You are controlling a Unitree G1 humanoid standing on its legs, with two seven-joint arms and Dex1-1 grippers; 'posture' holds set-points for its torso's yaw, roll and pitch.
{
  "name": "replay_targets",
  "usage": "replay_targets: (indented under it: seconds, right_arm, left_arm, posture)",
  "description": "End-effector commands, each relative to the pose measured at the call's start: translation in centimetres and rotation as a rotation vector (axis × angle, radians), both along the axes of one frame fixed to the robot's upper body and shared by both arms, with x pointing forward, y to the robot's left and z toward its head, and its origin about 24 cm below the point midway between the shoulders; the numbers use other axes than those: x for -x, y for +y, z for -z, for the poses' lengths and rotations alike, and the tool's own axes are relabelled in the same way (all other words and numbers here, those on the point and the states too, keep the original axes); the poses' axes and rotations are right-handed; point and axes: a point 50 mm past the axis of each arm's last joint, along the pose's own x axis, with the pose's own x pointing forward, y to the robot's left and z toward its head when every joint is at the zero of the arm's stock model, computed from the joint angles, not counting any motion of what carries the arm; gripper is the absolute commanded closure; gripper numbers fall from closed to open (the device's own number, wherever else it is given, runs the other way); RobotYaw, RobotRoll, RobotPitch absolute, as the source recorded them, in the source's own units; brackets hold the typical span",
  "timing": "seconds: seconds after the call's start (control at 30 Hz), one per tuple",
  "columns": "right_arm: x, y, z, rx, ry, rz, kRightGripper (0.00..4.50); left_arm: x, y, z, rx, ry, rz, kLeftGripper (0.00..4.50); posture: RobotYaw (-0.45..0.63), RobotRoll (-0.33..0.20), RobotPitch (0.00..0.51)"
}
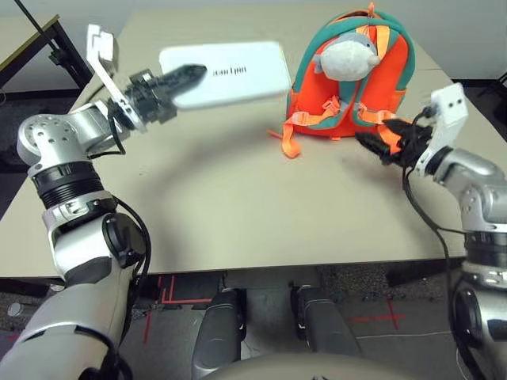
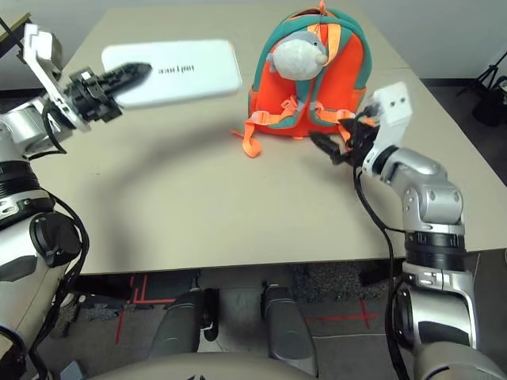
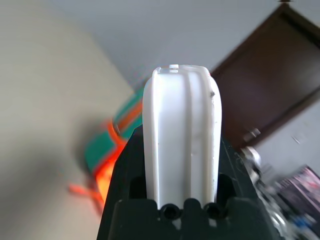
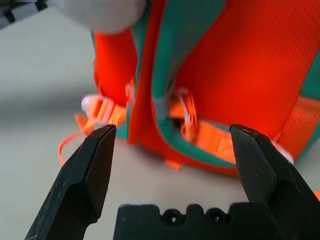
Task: Put the pencil case into the backpack and zip it.
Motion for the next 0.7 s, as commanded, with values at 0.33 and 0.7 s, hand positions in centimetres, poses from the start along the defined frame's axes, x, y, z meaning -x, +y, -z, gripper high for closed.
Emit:
replay_targets:
  seconds: [0.33,0.7]
  right_arm:
    - [-3.6,3.3,0.8,-0.058,0.020,0.046,0.00]
    - [-6.1,4.3,0.9,-0.060,-0.004,0.100,0.00]
  left_arm:
    - [-1.2,1.1,-2.5,-0.018,-0.169,-0.220,3.22]
    - [-1.3,1.0,-2.6,-0.026,-0.185,-0.224,3.22]
  posture:
    - [-0.14,0.000,0.126]
    - [-0.13,0.000,0.125]
